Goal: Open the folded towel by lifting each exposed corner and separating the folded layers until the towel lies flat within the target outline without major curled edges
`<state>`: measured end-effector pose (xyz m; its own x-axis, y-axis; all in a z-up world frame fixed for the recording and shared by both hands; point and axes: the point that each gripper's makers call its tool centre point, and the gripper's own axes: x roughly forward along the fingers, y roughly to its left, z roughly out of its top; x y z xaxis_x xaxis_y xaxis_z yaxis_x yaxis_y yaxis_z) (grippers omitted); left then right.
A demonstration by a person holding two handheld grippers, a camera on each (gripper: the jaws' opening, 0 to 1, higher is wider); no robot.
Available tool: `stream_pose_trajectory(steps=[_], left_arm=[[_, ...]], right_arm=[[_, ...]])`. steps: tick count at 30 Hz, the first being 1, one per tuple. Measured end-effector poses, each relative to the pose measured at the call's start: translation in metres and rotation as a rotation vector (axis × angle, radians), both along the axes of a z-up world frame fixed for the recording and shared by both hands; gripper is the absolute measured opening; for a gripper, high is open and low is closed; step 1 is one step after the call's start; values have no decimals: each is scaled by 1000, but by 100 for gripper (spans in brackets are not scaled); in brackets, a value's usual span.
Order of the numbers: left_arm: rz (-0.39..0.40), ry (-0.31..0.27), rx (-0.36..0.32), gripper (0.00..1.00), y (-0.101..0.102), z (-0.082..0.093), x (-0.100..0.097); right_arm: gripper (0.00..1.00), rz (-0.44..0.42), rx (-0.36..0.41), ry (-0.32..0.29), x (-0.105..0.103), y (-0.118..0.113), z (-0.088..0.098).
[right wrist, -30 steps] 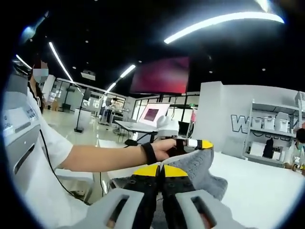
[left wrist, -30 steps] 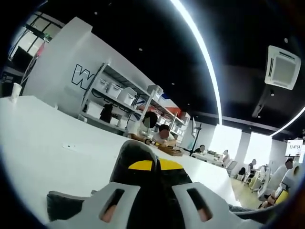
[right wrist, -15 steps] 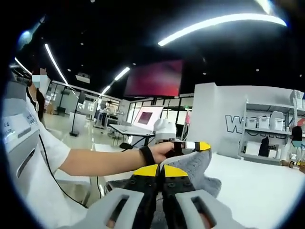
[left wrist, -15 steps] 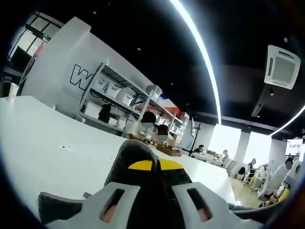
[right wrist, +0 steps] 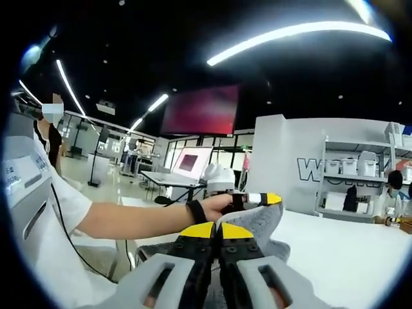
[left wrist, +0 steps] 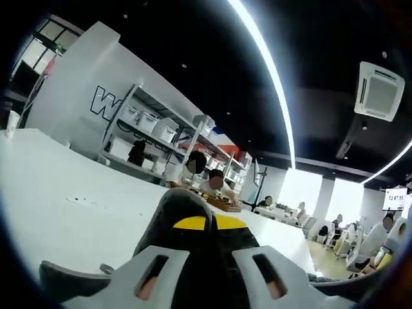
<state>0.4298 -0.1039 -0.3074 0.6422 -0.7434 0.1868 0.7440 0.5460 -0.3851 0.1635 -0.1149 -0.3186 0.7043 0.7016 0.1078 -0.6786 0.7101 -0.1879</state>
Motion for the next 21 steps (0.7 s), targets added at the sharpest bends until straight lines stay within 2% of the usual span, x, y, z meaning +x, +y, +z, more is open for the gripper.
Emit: stream_pose_trajectory(steps=[5, 7, 8, 16, 21], left_arm=[[-13, 34, -1, 1, -5, -3, 1], [-11, 0, 24, 1, -8, -2, 0], [-7, -7, 35, 1, -11, -3, -7], [-22, -2, 18, 1, -18, 2, -12], [-29, -7, 17, 1, -23, 5, -7]], right_arm=[[0, -21, -5, -11, 1, -4, 2], [0, -12, 15, -5, 1, -5, 2], [0, -10, 20, -1, 1, -6, 2], [0, -24, 29, -7, 1, -9, 5], [0, -54, 23, -26, 2, -15, 8]])
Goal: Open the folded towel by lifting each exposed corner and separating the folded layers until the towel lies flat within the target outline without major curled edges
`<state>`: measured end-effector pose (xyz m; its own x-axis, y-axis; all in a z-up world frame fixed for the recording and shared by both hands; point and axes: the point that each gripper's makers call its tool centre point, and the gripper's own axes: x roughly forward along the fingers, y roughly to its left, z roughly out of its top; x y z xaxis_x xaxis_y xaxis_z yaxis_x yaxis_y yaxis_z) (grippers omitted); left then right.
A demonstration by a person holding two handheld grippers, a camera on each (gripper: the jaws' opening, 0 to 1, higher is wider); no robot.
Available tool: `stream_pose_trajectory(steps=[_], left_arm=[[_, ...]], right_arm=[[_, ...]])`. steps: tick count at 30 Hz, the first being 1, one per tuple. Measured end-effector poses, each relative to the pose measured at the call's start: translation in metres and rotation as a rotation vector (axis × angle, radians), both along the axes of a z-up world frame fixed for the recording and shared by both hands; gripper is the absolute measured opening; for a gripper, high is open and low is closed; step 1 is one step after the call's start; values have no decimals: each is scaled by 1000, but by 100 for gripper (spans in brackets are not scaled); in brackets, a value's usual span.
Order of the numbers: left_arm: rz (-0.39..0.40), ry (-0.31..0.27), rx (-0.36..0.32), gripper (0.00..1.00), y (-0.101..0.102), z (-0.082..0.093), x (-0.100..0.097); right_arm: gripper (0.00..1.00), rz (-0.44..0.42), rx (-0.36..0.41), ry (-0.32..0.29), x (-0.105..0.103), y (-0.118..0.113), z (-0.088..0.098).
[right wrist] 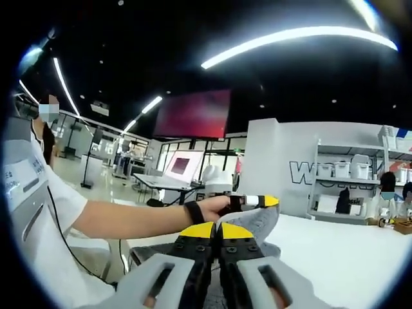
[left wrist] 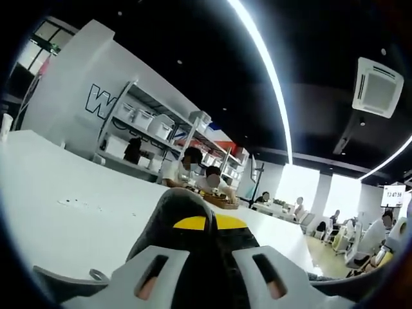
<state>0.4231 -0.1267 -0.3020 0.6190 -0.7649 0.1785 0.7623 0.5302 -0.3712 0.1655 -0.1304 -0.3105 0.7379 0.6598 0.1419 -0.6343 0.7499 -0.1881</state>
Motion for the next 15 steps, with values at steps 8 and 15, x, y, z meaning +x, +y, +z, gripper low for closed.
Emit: stream_pose_trajectory(steps=[8, 15], left_arm=[[-14, -16, 17, 1, -10, 5, -2], [-21, -19, 14, 1, -13, 8, -3]], right_arm=[[0, -15, -1, -16, -1, -6, 4], [0, -13, 12, -16, -2, -8, 6]])
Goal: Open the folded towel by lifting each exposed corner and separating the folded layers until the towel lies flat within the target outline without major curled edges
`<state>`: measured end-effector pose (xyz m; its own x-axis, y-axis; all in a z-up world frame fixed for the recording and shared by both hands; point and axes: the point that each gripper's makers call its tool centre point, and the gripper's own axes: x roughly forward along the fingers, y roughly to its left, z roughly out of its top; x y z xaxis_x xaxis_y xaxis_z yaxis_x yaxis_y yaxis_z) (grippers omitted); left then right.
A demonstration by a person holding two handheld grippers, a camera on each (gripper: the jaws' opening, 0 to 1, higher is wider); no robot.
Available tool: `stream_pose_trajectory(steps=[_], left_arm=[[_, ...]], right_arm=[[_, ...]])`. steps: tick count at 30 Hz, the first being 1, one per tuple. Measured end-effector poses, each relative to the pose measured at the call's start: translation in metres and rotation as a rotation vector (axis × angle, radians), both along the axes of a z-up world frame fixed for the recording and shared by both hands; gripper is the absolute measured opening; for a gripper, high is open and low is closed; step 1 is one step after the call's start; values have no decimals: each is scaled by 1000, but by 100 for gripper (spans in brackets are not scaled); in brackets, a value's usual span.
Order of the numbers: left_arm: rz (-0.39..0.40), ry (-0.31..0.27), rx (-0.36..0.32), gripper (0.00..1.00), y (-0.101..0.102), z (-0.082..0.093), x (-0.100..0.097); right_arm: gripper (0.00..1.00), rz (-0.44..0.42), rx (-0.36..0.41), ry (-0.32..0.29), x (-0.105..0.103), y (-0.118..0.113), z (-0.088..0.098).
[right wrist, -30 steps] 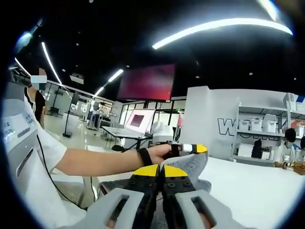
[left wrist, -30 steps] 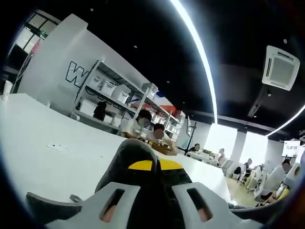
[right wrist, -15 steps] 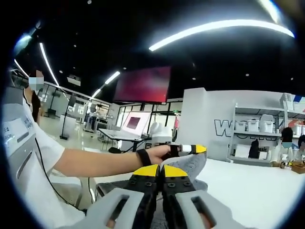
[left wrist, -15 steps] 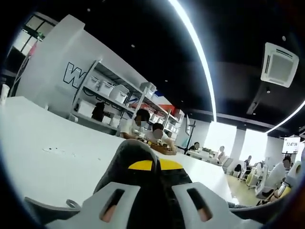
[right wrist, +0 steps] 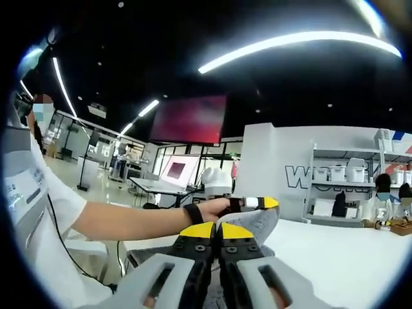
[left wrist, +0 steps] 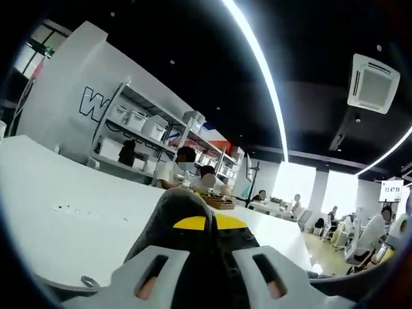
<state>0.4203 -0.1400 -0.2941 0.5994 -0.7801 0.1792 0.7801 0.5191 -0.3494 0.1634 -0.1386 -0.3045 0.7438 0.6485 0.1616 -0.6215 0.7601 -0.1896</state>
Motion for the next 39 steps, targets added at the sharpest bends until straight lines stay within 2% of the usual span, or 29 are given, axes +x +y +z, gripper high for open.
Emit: stream_pose_trajectory(steps=[6, 9, 17, 25, 27, 29, 39], left_arm=[[-15, -23, -3, 1, -13, 8, -4], [-14, -16, -9, 1, -15, 10, -4], [-25, -51, 6, 1, -26, 22, -8], [-37, -61, 23, 1, -36, 26, -8], [-42, -61, 9, 1, -37, 29, -9], [-46, -69, 27, 1, -41, 28, -10], [-54, -83, 30, 1, -52, 30, -7]], right_arm=[[0, -18, 33, -30, -4, -13, 11], [0, -28, 32, -39, -5, -16, 13], [0, -45, 35, -62, -9, -22, 20], [0, -72, 28, -79, -11, -31, 24], [0, -76, 33, -84, -12, -34, 25], [0, -84, 38, -87, -13, -38, 27], [0, -121, 5, -101, -11, -48, 27]])
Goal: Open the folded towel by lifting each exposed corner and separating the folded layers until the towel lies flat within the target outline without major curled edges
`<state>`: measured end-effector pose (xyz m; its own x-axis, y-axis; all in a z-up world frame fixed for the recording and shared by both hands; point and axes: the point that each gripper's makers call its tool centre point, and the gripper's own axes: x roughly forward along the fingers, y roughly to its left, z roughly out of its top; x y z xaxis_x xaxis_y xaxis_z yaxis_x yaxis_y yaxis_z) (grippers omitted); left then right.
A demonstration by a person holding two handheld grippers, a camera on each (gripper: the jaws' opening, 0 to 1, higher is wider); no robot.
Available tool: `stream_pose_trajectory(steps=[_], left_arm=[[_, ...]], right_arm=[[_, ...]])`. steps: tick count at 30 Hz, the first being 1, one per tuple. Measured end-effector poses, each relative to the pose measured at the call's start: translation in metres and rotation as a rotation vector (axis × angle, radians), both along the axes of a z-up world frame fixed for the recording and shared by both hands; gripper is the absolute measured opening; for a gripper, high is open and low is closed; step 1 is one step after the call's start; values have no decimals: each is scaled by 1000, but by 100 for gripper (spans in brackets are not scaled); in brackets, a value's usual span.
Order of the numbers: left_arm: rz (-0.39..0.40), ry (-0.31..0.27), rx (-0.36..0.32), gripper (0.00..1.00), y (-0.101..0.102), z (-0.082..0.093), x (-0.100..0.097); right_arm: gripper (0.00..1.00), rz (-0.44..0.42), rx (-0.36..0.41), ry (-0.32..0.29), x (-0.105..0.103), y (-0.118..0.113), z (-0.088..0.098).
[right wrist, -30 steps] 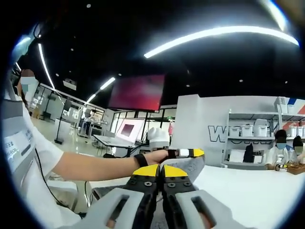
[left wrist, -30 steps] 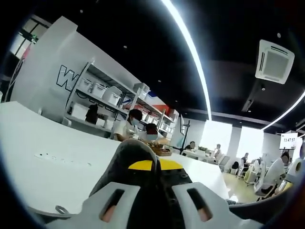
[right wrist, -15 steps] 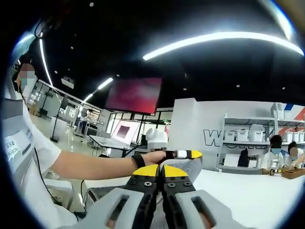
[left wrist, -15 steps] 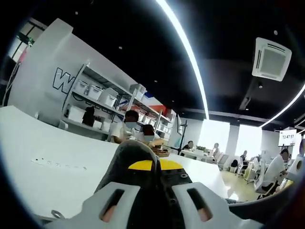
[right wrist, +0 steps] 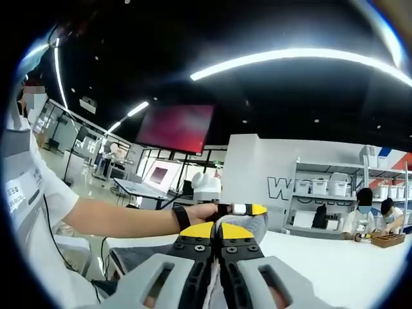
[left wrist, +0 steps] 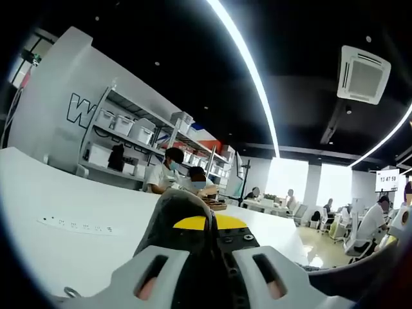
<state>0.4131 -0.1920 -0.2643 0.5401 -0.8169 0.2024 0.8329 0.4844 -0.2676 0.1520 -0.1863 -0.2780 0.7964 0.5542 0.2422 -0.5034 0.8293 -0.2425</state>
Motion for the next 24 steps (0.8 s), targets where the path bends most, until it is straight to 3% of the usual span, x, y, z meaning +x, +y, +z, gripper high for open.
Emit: stream_pose_trajectory(steps=[11, 13, 16, 19, 24], left_arm=[[-13, -11, -9, 1, -14, 7, 8], [-20, -6, -23, 1, -16, 7, 9], [-62, 31, -102, 1, -21, 12, 8], [-45, 26, -66, 1, -23, 6, 11], [-48, 42, -69, 1, -26, 1, 14]], right_arm=[[0, -46, -27, 2, 0, -13, -1], [0, -50, -34, 2, 0, -14, -1], [0, -42, -49, 8, -1, -12, -2], [0, -65, -84, 13, 1, -14, -5], [0, -65, -87, 23, 3, -15, -8]])
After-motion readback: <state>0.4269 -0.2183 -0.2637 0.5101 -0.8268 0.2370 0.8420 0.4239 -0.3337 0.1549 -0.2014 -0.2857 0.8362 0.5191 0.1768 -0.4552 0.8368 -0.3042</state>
